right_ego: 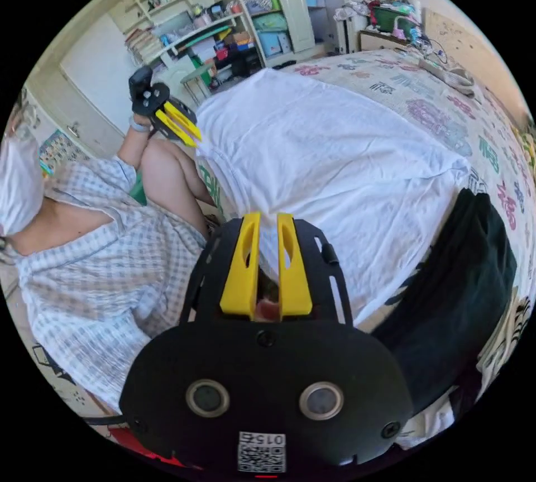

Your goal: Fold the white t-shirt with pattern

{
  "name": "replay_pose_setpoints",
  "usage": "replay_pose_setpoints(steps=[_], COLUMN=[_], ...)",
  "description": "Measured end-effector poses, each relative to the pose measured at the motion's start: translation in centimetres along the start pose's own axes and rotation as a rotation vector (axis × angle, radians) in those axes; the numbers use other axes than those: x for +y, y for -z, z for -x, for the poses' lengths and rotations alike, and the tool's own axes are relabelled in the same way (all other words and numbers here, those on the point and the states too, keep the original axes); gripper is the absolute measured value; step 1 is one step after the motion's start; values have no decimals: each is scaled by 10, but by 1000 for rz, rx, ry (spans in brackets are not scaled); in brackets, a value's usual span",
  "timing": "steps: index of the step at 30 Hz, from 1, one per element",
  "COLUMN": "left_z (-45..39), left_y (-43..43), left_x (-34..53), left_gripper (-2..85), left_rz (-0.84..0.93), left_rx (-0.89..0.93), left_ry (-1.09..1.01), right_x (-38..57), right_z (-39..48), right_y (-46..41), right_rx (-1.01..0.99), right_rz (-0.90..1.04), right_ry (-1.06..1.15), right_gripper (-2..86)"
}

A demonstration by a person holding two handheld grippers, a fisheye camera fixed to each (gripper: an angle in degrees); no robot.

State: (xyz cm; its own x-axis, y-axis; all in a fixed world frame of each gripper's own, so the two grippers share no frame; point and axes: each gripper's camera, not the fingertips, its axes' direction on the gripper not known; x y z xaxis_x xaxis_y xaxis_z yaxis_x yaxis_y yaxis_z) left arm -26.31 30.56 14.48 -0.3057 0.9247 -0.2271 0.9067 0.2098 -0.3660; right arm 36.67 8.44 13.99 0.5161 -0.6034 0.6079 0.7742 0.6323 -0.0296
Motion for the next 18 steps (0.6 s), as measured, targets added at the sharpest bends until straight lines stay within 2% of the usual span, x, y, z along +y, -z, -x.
replay_pose_setpoints(steps=[1, 3, 6, 9, 15, 18], left_z=[-1, -13, -31, -54, -66, -62], left_y=[8, 35, 26, -25, -87, -95], left_x=[-3, -22, -72, -132, -181, -179], left_gripper=[41, 59, 69, 73, 79, 65], left_rz=[-44, -240, -335, -177, -90, -118], left_rx=[-2, -1, -13, 12, -26, -36], left_ry=[-2, -50, -96, -180, -206, -197], right_x=[-1, -12, -36, -60, -87, -98], right_z=[-7, -46, -110, -166, -228, -238], right_y=[12, 53, 79, 77, 55, 50], right_rx=[15, 123, 118, 101, 23, 21], right_rz=[-36, -176, -257, -244, -185, -164], right_ry=[-18, -130, -299, -445, -582, -584], right_gripper=[78, 82, 86, 88, 94, 87])
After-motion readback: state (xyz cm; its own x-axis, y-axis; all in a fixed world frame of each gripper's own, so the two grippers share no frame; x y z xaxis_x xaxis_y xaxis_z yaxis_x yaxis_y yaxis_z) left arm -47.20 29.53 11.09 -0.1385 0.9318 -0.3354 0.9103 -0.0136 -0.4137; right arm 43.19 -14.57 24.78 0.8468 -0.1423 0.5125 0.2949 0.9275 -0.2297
